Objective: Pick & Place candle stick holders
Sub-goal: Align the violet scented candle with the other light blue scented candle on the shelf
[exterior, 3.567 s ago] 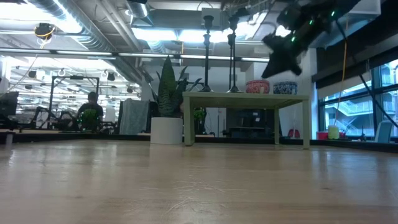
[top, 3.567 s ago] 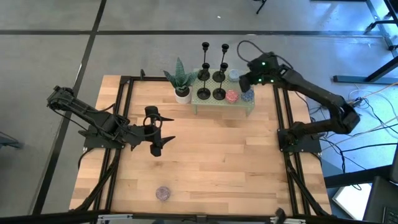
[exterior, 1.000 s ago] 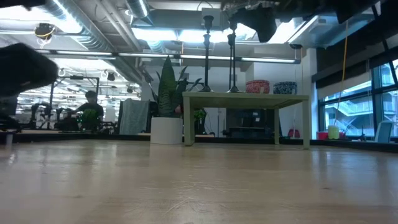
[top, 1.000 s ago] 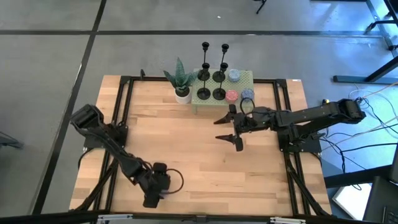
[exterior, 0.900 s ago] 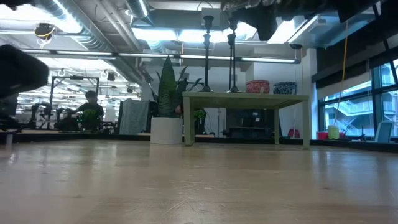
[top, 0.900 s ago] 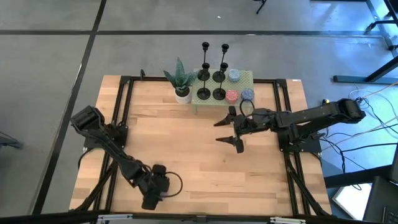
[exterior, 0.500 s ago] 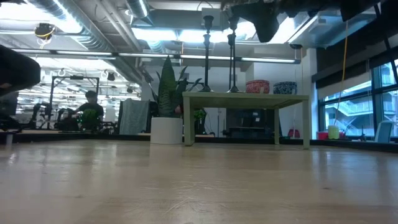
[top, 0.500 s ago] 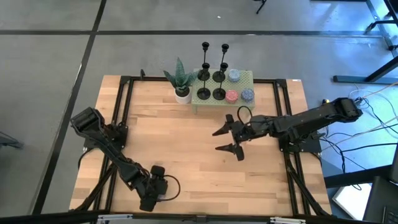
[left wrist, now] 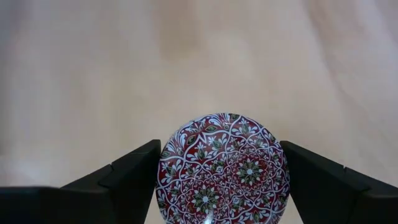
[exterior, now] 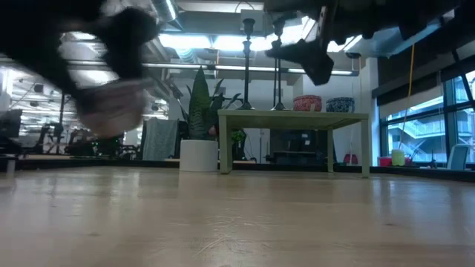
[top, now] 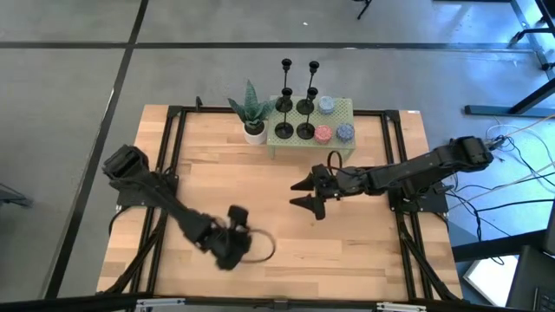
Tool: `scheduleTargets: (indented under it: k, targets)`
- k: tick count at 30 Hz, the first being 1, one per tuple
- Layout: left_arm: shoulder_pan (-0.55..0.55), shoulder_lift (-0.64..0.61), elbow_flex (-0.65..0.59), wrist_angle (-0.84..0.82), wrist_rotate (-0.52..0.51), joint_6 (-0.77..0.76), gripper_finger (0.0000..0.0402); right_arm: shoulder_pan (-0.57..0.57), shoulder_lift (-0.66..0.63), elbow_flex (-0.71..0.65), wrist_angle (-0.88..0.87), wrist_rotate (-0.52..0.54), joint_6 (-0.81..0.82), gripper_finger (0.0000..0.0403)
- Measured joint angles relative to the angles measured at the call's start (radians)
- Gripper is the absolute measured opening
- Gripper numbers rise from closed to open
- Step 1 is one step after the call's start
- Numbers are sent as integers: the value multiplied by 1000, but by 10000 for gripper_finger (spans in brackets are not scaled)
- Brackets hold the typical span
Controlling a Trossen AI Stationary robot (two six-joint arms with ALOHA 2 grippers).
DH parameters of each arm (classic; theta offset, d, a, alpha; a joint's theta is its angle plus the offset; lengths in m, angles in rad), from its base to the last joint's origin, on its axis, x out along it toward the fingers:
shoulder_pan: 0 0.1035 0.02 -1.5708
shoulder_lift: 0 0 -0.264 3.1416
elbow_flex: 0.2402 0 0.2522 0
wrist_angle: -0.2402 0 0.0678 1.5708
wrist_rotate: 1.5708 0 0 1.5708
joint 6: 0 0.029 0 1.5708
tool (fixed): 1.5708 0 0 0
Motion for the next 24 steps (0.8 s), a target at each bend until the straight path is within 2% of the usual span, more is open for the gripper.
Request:
scheduleTargets:
  k: [6, 11, 17, 24]
  targets:
    - [155, 0, 83, 29, -67, 81, 304, 0, 65, 0, -9, 0, 86, 299]
    - [243, 0, 106, 77, -75, 121, 304, 4, 103, 0, 5, 1, 147, 299]
    - [282, 0, 104, 209, -110, 199, 304, 7, 128, 0, 51, 1, 268, 299]
    - [293, 0, 104, 324, -170, 247, 304, 5, 142, 0, 56, 22, 269, 299]
